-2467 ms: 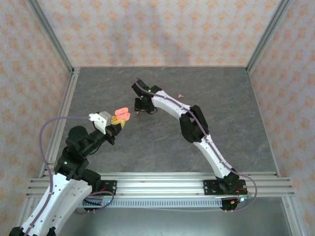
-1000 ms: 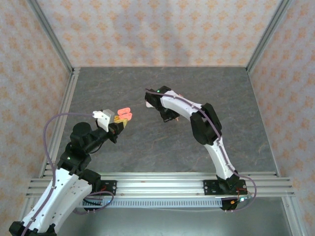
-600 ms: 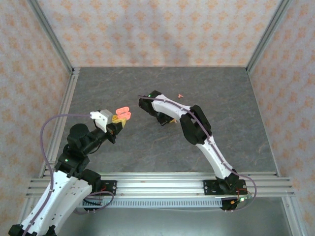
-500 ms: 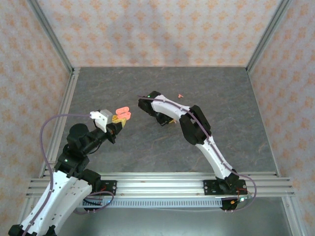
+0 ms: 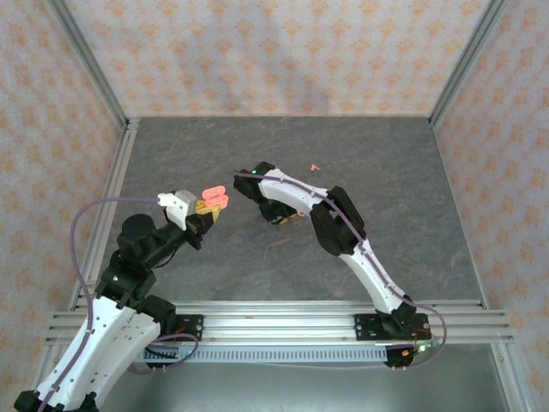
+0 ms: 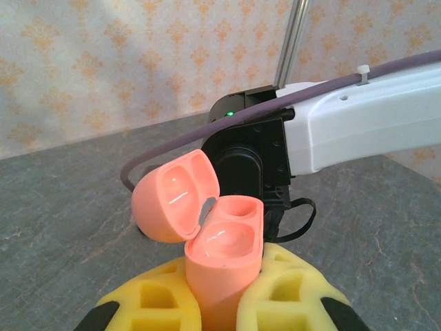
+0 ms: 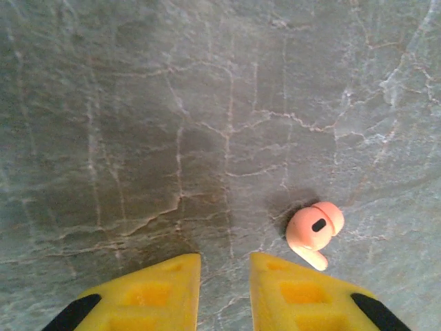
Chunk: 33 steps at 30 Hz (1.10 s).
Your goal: Insert wireless bluetooth earbuds into charging case
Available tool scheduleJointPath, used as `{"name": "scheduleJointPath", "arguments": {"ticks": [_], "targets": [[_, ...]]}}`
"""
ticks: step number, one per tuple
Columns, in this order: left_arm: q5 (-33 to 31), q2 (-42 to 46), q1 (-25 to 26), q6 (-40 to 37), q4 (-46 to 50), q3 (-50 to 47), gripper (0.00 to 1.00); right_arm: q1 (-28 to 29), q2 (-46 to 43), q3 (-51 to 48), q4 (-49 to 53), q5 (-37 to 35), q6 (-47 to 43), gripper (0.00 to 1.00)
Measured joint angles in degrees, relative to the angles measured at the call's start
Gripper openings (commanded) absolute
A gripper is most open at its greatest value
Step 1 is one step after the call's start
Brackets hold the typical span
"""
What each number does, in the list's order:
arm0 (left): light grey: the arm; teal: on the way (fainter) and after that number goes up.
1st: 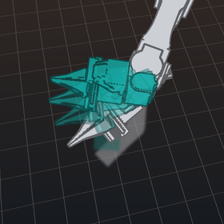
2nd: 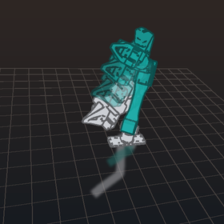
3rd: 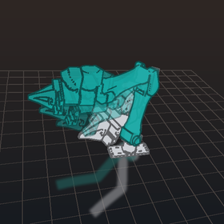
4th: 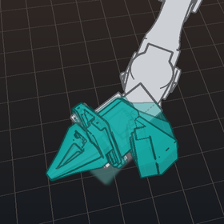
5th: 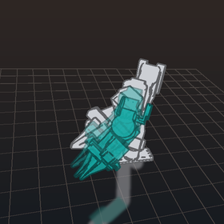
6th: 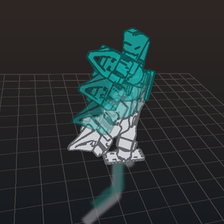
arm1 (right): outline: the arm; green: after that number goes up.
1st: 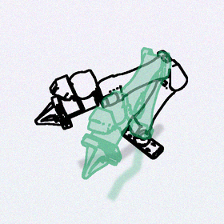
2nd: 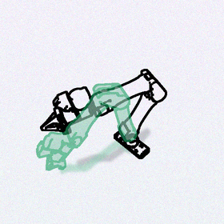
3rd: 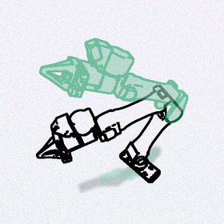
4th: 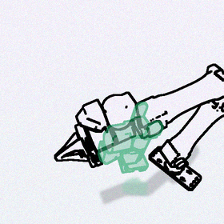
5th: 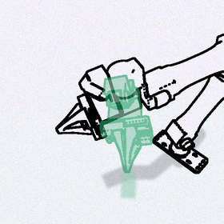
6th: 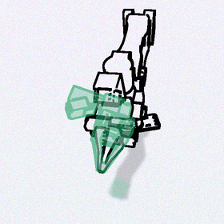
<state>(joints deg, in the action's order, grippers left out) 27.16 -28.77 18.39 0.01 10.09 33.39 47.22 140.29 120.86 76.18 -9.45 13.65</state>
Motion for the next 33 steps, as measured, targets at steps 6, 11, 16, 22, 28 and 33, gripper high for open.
{"name": "scheduleJointPath", "arguments": {"ticks": [6, 11, 16, 22, 28, 33], "targets": [[3.4, -2.3, 0.0, 0.0, -0.6, 0.1, 0.0, -0.4, -4.9, -2.6, -4.7, 6.0, 0.0, 0.27], [11.1, -7.1, 0.1, 0.1, -3.8, 0.2, 0.0, -4.0, -12.5, -8.5, -9.9, 15.9, 0.0, 0.27], [15.1, -11.8, 3.0, -0.6, -7.5, 0.2, 0.0, -11.1, -18.2, -17.3, -15.1, 22.6, -0.3, 0.34], [14.0, -14.3, 4.0, -2.5, -9.7, 0.2, 0.0, -18.8, -22.7, -27.5, -21.7, 31.0, -0.9, 0.45], [10.4, -16.4, 4.0, -2.5, -9.9, 0.2, 0.0, -21.5, -22.7, -28.8, -23.8, 33.9, -4.2, 0.5], [7.5, -15.3, 4.5, -1.4, -11.9, -0.1, 0.0, -20.7, -21.8, -28.7, -24.6, 34.6, -7.2, 0.53]]}}
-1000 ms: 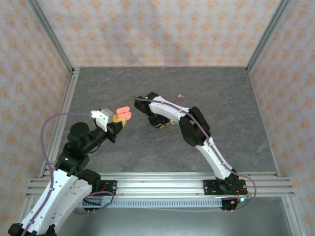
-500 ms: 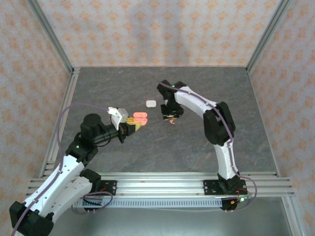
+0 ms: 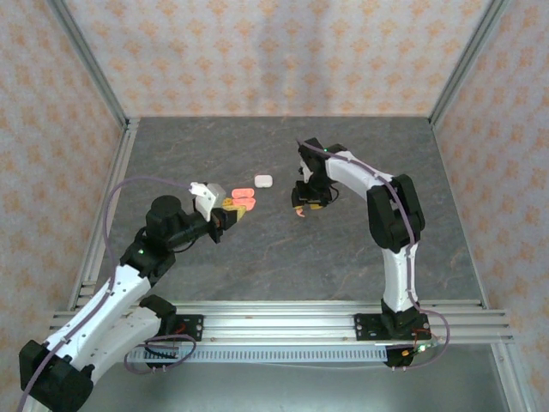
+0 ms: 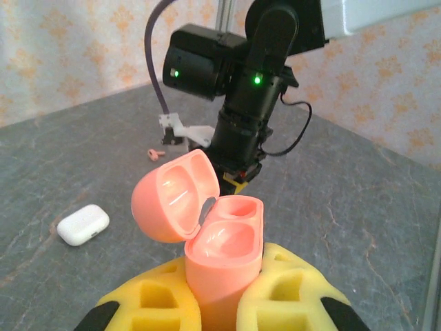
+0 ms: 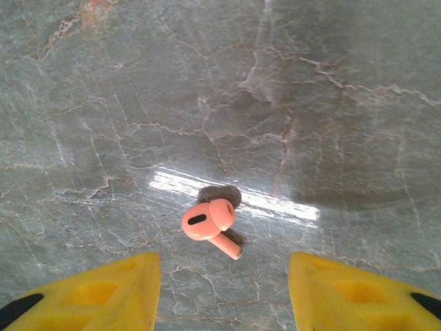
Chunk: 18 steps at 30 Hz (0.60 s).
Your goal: Insert wireless bluetooth earbuds into charging case
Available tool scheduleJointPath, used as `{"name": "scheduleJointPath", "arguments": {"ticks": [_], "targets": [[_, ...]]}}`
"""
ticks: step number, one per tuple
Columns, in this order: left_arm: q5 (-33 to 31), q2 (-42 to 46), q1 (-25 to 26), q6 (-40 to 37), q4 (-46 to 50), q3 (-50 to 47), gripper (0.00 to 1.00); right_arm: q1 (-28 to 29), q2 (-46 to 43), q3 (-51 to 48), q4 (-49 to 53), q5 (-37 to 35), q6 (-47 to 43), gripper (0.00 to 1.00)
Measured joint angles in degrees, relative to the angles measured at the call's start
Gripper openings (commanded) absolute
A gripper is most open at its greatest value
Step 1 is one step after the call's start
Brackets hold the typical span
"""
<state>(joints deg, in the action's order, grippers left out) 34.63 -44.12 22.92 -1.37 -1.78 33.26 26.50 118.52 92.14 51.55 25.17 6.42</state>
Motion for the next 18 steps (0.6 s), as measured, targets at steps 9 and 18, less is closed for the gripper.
{"name": "scheduleJointPath", "arguments": {"ticks": [9, 18], "targets": [[-3.5, 0.8, 0.4, 1.4, -0.2, -0.5, 0.0, 1.2, 3.5, 1.4, 0.0, 0.3, -4.0, 0.54], [-4.1, 0.7, 0.4, 1.5, -0.2, -0.7, 0.0, 2.3, 4.3, 2.7, 0.2, 0.1, -4.9, 0.52]]}}
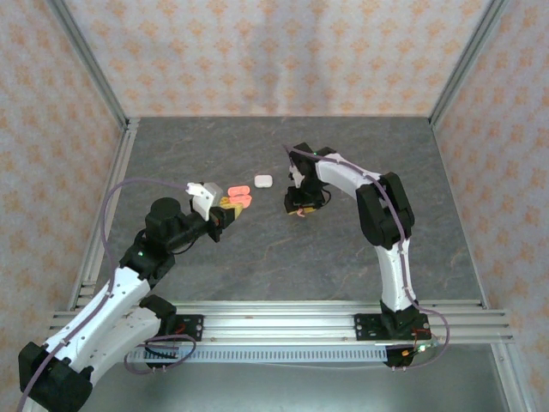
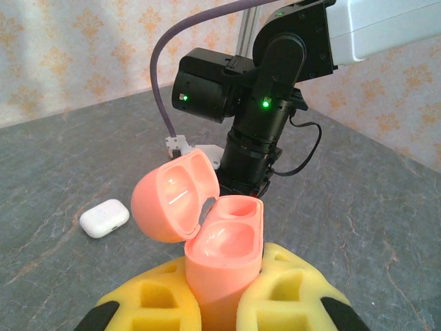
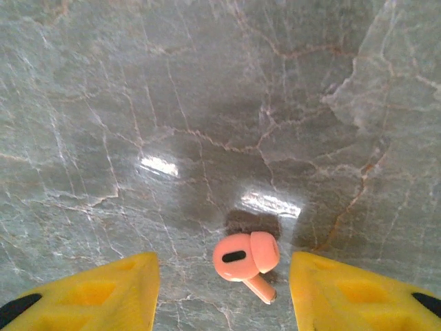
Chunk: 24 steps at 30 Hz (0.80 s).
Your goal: Insert wireless bluetooth earbuds into charging case
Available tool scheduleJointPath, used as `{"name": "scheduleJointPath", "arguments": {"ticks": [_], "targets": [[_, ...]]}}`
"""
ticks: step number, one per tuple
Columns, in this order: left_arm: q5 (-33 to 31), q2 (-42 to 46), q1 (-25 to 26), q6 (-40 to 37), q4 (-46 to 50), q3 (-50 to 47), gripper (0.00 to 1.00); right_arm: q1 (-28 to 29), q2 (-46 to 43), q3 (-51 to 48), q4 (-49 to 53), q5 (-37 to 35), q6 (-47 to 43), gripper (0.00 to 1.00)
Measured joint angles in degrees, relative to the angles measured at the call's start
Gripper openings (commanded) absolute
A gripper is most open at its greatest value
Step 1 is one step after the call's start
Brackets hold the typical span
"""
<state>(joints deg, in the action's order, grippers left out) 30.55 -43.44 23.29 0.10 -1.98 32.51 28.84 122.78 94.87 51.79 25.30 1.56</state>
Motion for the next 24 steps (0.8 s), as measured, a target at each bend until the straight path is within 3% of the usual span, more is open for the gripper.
{"name": "scheduleJointPath", "arguments": {"ticks": [9, 24], "targets": [[0.0, -0.2, 0.0, 0.1, 0.0, 0.0, 0.0, 0.3, 1.8, 1.8, 0.3, -2.6, -0.4, 0.47], [-0.7, -1.6, 0.0, 0.0, 0.0, 0.0, 0.0, 1.5, 2.0, 2.0, 1.0, -6.9, -1.4, 0.26]]}}
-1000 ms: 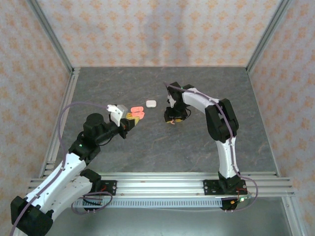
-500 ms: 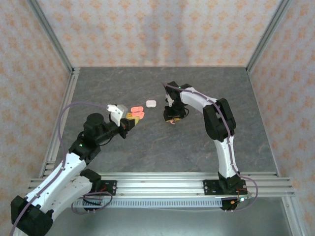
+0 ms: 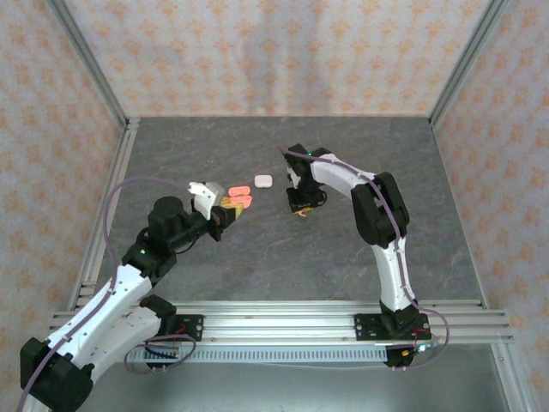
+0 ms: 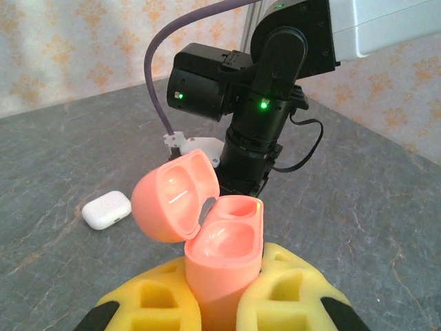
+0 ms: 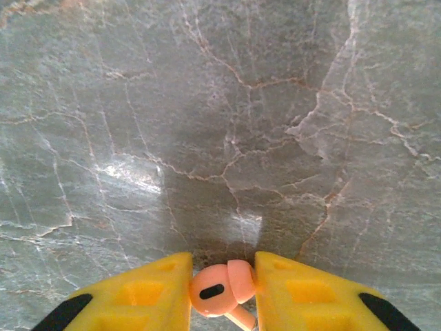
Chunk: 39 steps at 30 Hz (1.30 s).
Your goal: Insert wireless bluetooth earbuds into charging case
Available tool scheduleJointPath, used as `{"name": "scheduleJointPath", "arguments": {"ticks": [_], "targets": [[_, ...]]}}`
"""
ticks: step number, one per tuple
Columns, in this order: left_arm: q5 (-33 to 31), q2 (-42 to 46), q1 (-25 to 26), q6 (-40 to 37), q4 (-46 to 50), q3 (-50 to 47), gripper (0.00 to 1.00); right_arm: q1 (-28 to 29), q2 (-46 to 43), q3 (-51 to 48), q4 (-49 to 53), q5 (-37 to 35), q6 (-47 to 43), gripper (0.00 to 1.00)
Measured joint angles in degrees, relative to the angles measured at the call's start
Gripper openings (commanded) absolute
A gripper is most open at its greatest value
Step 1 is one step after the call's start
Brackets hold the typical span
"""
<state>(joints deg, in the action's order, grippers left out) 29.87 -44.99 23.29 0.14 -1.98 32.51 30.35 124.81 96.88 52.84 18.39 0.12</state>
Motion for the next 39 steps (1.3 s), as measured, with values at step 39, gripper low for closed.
{"name": "scheduleJointPath", "arguments": {"ticks": [39], "targets": [[-4.5, -16.0, 7.5, -7.7, -23.6, 2.8, 0.0, 6.7, -50.9, -21.2, -31.8, -8.1, 26.1, 0.2]]}}
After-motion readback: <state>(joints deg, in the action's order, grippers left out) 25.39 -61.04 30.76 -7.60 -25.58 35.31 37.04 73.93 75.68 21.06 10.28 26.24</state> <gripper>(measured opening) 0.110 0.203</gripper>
